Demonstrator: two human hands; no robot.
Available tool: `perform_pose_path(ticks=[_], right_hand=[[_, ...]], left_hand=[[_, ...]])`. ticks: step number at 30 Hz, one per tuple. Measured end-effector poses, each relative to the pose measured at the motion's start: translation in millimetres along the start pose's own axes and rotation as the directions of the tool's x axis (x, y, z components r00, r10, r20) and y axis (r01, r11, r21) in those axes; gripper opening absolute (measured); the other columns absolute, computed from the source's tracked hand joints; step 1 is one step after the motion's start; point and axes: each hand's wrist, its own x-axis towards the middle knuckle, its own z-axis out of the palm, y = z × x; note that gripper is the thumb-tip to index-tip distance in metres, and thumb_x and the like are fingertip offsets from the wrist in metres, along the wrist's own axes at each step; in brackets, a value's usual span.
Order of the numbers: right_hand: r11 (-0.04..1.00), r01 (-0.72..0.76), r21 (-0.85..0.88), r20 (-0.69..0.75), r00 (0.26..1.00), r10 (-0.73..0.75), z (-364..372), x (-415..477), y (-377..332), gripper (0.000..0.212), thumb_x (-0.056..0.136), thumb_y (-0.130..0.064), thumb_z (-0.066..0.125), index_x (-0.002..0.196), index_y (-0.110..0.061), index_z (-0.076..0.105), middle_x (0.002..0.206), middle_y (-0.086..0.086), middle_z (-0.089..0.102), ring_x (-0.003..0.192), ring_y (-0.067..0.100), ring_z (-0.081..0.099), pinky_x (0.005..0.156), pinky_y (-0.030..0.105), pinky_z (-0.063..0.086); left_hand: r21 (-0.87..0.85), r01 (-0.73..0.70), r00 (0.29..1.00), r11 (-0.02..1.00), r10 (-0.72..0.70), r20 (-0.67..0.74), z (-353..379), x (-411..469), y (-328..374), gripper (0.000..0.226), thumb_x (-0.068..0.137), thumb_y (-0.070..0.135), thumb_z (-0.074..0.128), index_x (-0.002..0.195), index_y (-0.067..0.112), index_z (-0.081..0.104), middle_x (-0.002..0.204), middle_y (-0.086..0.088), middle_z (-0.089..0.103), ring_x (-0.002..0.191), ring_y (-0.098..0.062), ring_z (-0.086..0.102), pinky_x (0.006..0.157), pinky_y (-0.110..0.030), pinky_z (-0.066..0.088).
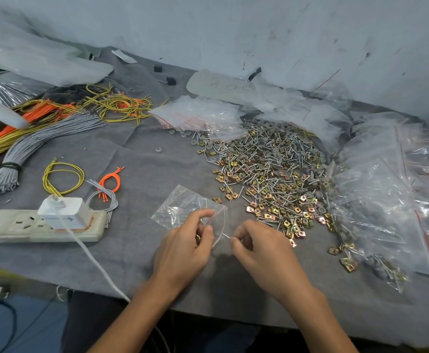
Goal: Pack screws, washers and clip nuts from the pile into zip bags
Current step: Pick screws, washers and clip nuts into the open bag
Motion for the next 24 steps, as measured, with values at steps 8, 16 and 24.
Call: perform_pose_path(ticks=[8, 16, 24], right_hand=[[0.989, 0.057, -0.136, -0.043, 0.997, -0.063, 26, 27, -20, 0.018, 0.097, -0.045, 0.054, 0.104, -0.032, 0.064, 0.096, -0.011, 0.063, 0.092, 0.016, 0.061, 0.071, 0.033, 0.041], [0.983, -0.112, -0.148, -0.169, 0.982, 0.086, -14, 24, 48, 0.008, 0.094, -0.03, 0.065, 0.102, -0.03, 0.069, 0.09, -0.015, 0.051, 0.087, 0.016, 0.059, 0.072, 0.034, 0.046], [0.947, -0.139, -0.291, -0.027, 0.99, 0.137, -23, 33, 71, 0.01, 0.099, -0.04, 0.058, 0.105, -0.032, 0.061, 0.105, -0.01, 0.053, 0.106, 0.018, 0.051, 0.076, 0.034, 0.041]], left_hand=[[-0.01, -0.004, 1.0, 1.0, 0.004, 0.008, -2, 0, 0, 0.025, 0.093, 0.048, 0.042, 0.117, 0.047, 0.05, 0.074, 0.017, 0.061, 0.06, -0.007, 0.058, 0.056, -0.041, 0.051], [0.022, -0.023, 1.0, 1.0, 0.023, -0.017, -1, -1, 2, 0.023, 0.094, 0.04, 0.047, 0.116, 0.045, 0.051, 0.073, 0.017, 0.059, 0.059, -0.01, 0.055, 0.054, -0.04, 0.049], [0.016, -0.008, 1.0, 1.0, 0.008, -0.023, -2, -1, 4, 0.022, 0.094, 0.036, 0.048, 0.115, 0.042, 0.053, 0.069, 0.016, 0.057, 0.058, -0.009, 0.053, 0.053, -0.038, 0.047]])
